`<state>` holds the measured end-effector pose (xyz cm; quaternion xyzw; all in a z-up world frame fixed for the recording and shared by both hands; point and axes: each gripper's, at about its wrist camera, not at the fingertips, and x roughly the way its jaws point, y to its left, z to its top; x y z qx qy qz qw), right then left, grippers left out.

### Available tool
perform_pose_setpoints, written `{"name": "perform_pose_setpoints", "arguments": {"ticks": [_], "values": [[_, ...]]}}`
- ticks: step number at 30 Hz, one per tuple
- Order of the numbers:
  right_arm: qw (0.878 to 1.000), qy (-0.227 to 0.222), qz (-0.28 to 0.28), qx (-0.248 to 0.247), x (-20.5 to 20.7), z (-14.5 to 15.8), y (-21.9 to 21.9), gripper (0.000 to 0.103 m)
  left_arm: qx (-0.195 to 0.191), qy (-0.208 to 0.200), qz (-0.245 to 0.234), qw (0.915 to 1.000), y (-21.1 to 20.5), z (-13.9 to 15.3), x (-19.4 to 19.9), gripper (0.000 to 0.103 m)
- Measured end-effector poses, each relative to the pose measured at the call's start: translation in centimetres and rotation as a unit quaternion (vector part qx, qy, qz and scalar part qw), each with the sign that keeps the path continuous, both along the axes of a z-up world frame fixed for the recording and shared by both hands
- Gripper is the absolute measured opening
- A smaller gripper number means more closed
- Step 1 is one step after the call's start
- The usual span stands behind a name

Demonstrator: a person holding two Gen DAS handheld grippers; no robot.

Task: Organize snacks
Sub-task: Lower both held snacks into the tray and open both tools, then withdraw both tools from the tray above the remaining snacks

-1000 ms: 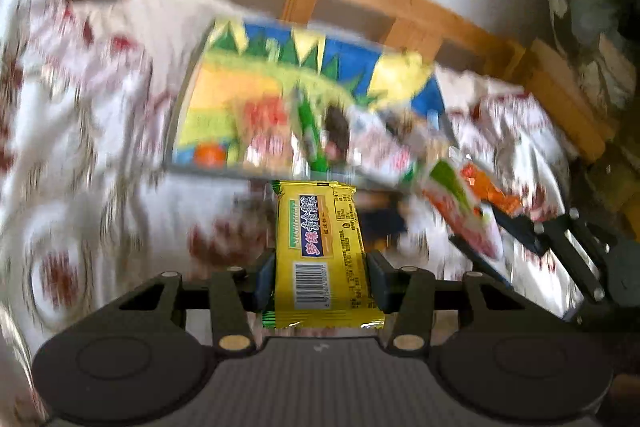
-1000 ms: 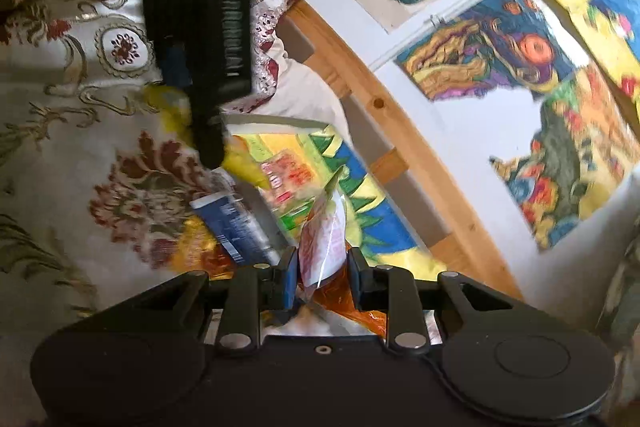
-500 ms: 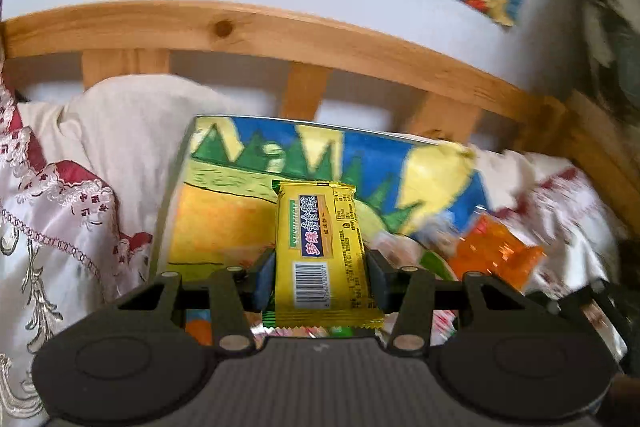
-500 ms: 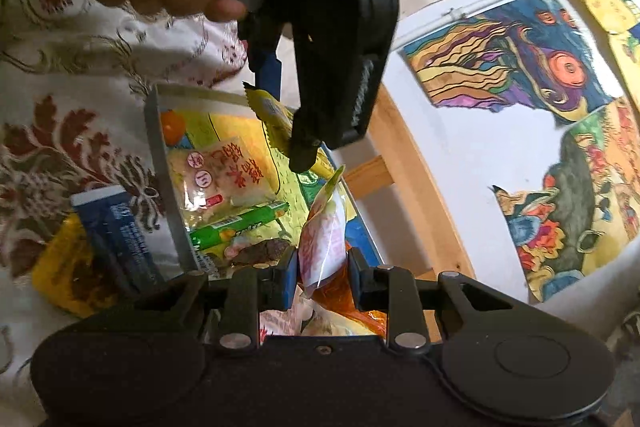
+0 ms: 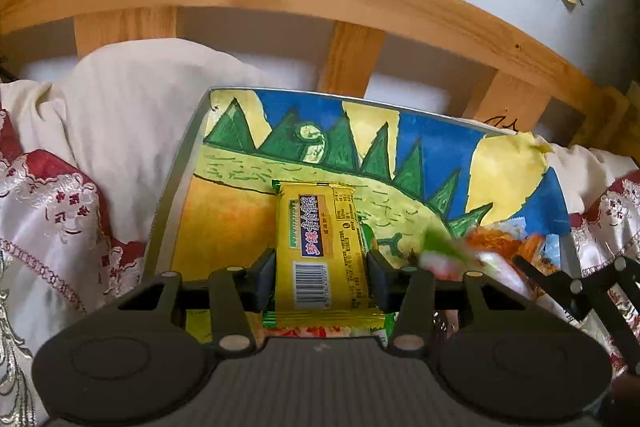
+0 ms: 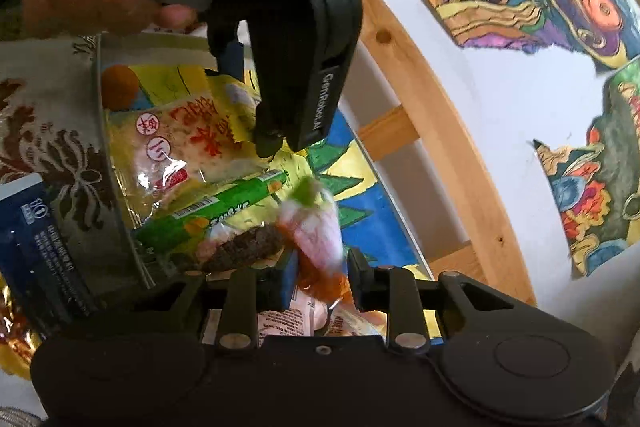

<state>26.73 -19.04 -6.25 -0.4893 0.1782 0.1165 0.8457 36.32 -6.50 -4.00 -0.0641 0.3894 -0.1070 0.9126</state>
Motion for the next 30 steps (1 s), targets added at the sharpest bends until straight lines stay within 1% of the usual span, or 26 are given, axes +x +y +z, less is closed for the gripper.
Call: {"name": "perform_pose_setpoints", "arguments": {"ticks": [5,7,8,9,11,14,18,19,21,23,25,30], "values": [[0.999,0.021,-0.013,0.024,0.4,0.2,-0.1,0.033,0.011,-0.003,-0.006,0.9999,-0.1,0.0,-0.2,0.053],[0.999,0.028,-0.017,0.036,0.4,0.6,-0.3,0.039,0.007,0.000,-0.005,1.0000,0.0,0.2,-0.3,0.053],[0.998,0.034,-0.019,0.044,0.4,0.8,-0.3,0.043,0.004,0.004,-0.004,1.0000,0.1,0.3,-0.4,0.053],[0.997,0.040,-0.024,0.055,0.3,1.2,-0.3,0.047,-0.001,0.006,-0.002,1.0000,0.2,0.3,-0.4,0.054],[0.995,0.057,-0.035,0.079,0.4,1.8,-0.4,0.050,-0.007,0.009,0.003,0.9999,0.4,0.5,-0.6,0.054],[0.989,0.074,-0.050,0.118,0.6,2.8,-0.8,0.053,-0.008,0.008,0.004,0.9999,0.6,1.0,-1.1,0.055],[0.979,0.083,-0.065,0.173,0.3,4.3,-1.5,0.063,-0.001,-0.016,0.005,0.9999,0.8,2.3,-2.2,0.064],[0.977,0.083,-0.068,0.183,0.2,4.6,-1.6,0.064,-0.001,-0.020,0.005,0.9998,0.9,2.6,-2.5,0.067],[0.973,0.082,-0.075,0.202,-0.1,5.1,-1.9,0.065,0.002,-0.027,0.006,0.9996,1.0,3.2,-3.1,0.067],[0.968,0.076,-0.080,0.227,-0.7,5.9,-2.3,0.067,0.004,-0.037,0.007,0.9993,1.2,3.8,-3.8,0.071],[0.962,0.069,-0.082,0.252,-1.5,6.7,-2.6,0.071,0.006,-0.051,0.013,0.9986,1.5,4.5,-4.8,0.078],[0.947,0.040,-0.077,0.310,-4.7,8.8,-3.4,0.083,-0.009,-0.088,0.030,0.9956,3.2,6.1,-8.3,0.087]]}}
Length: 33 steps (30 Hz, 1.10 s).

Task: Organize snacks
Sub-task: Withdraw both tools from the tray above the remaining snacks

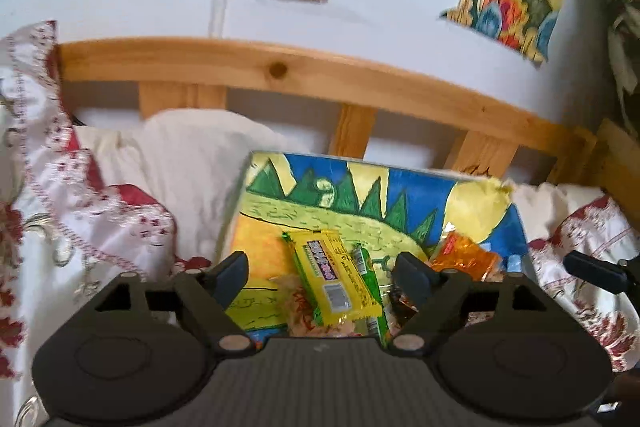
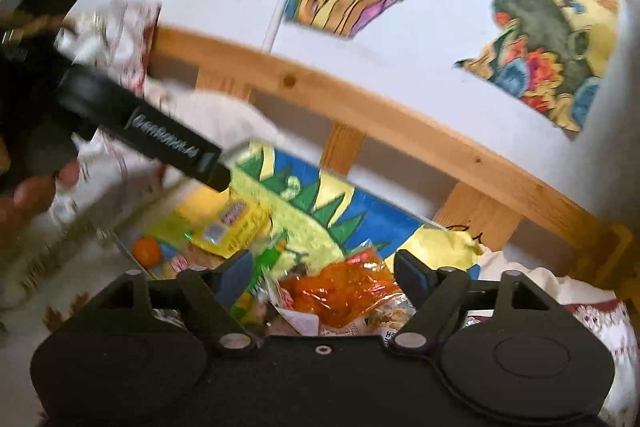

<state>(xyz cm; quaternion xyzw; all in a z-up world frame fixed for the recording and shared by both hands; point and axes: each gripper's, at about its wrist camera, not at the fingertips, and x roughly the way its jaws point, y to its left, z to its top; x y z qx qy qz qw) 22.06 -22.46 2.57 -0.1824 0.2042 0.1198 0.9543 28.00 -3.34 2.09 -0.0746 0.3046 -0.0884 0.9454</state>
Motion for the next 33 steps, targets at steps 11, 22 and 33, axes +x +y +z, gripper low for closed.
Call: {"name": "perform_pose_setpoints", "arguments": {"ticks": [11,22,33], "values": [[0.995,-0.053,0.004,0.081,-7.8,3.3,-1.4,0.101,-0.008,-0.062,0.021,0.9979,2.7,1.9,-9.3,0.101],[0.992,-0.037,0.019,0.119,-13.6,3.6,-1.3,0.102,-0.018,-0.058,0.031,0.9976,5.1,0.6,-17.0,0.102],[0.993,0.013,0.020,0.114,-15.3,1.6,-0.6,0.102,-0.018,-0.021,0.056,0.9980,6.7,-1.9,-19.9,0.102]]}}
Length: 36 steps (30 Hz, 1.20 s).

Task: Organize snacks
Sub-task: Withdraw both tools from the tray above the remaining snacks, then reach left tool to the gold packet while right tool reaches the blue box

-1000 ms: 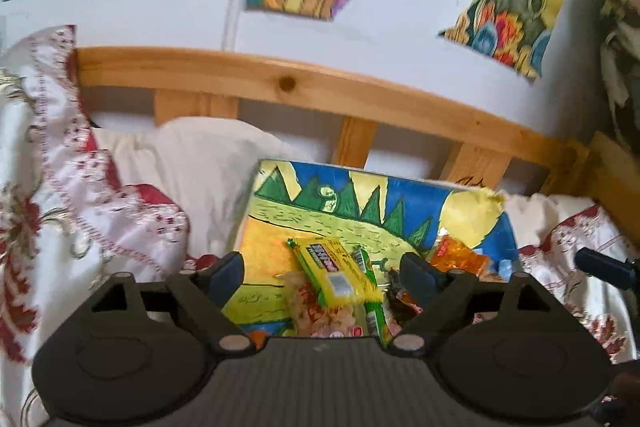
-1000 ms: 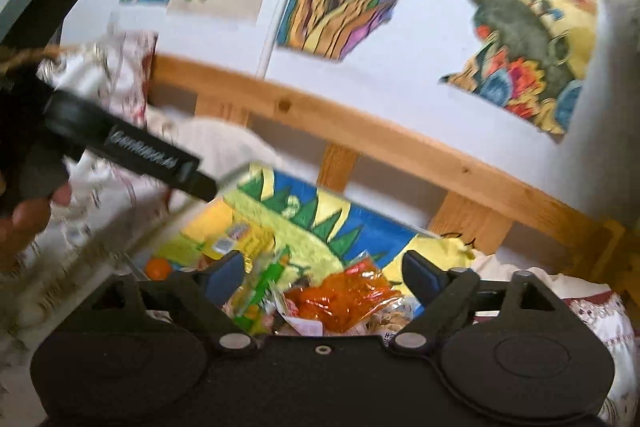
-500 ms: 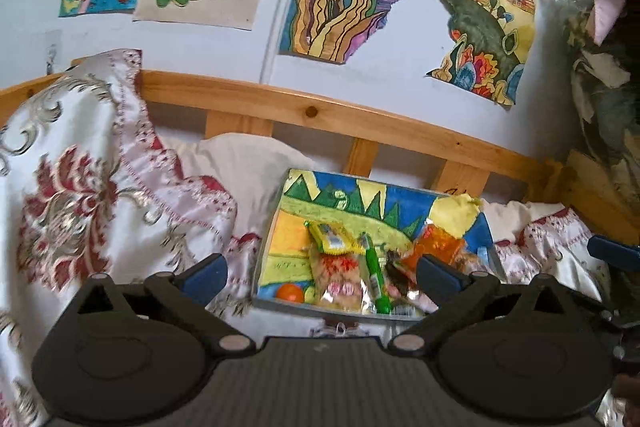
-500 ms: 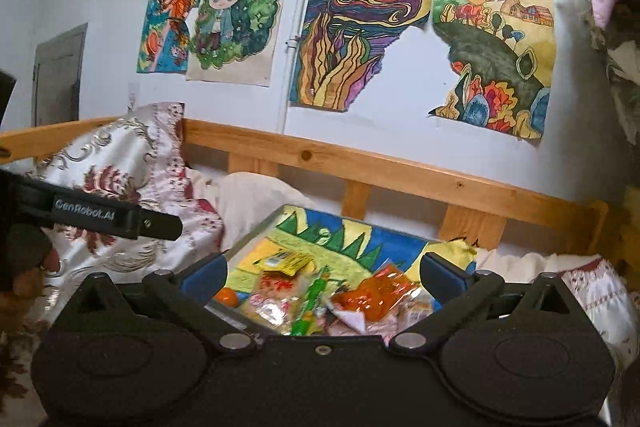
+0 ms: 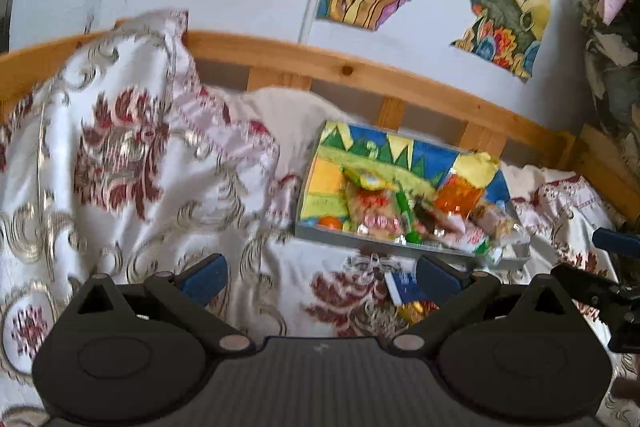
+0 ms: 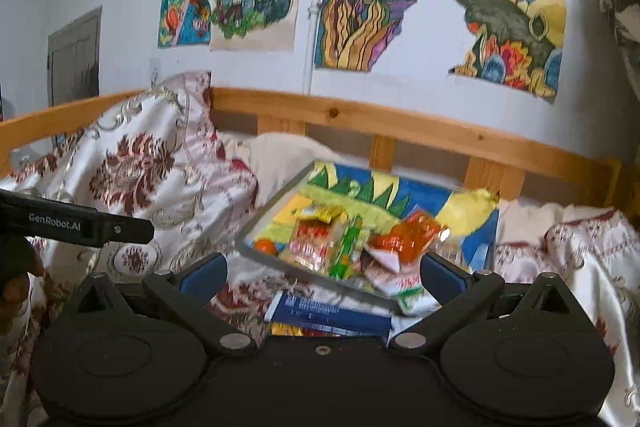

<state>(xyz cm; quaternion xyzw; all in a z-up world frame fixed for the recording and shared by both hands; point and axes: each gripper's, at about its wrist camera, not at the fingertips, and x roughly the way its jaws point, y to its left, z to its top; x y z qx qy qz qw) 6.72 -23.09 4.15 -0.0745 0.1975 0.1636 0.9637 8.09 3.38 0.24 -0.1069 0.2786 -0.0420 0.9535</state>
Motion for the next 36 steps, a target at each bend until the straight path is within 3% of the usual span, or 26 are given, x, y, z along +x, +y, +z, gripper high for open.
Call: {"name": "perform_pose_setpoints", "arguments": {"ticks": [19,36], "values": [[0.996,0.079,-0.017,-0.025,0.0,-5.4,1.0,0.102,0.002,0.096,-0.028,0.9950,-1.3,-5.3,1.8,0.102],[0.993,0.110,-0.023,-0.038,2.4,-6.8,0.0,0.102,0.022,0.115,-0.046,0.9921,-2.0,-7.1,2.7,0.102]]}}
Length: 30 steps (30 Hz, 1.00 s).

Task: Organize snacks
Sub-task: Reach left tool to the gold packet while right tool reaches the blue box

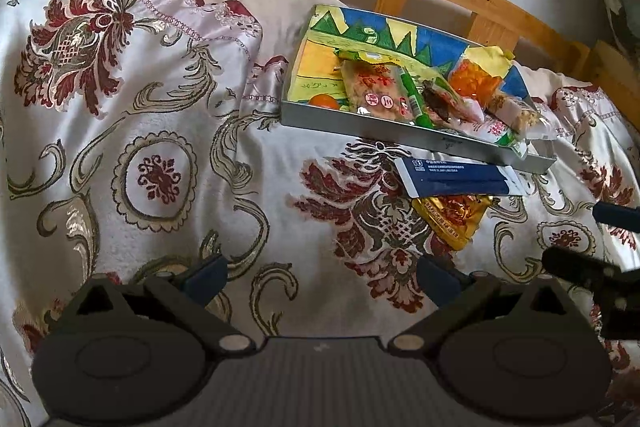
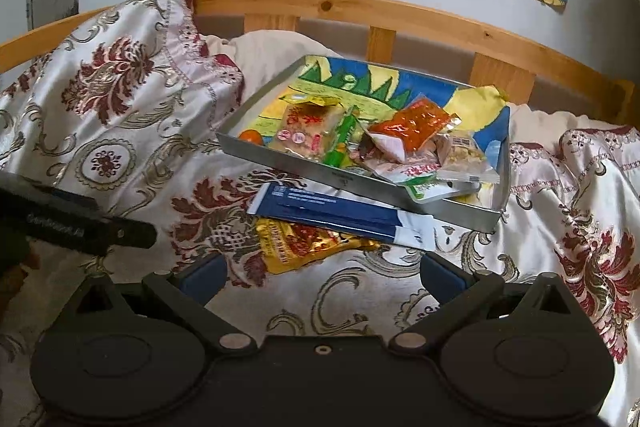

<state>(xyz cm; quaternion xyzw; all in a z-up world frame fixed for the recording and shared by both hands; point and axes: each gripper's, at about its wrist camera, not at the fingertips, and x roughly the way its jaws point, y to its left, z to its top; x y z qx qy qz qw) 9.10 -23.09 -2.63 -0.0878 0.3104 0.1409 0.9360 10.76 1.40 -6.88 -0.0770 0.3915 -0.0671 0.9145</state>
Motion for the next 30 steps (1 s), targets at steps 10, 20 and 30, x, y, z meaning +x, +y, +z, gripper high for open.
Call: {"name": "perform_pose_setpoints", "arguments": {"ticks": [10,20,30], "values": [[1.000,0.005,0.007,-0.022,2.1,-0.3,-0.8,0.102,0.011,-0.043,-0.016,0.9989,-0.6,-0.1,0.8,0.102],[0.997,0.020,0.033,-0.061,5.7,0.2,-1.1,0.102,-0.003,-0.065,-0.028,0.9975,-1.7,-0.4,3.0,0.102],[0.979,0.041,0.127,-0.156,9.5,4.1,1.2,0.102,-0.042,-0.031,0.000,0.9986,-0.3,-1.9,3.4,0.102]]}}
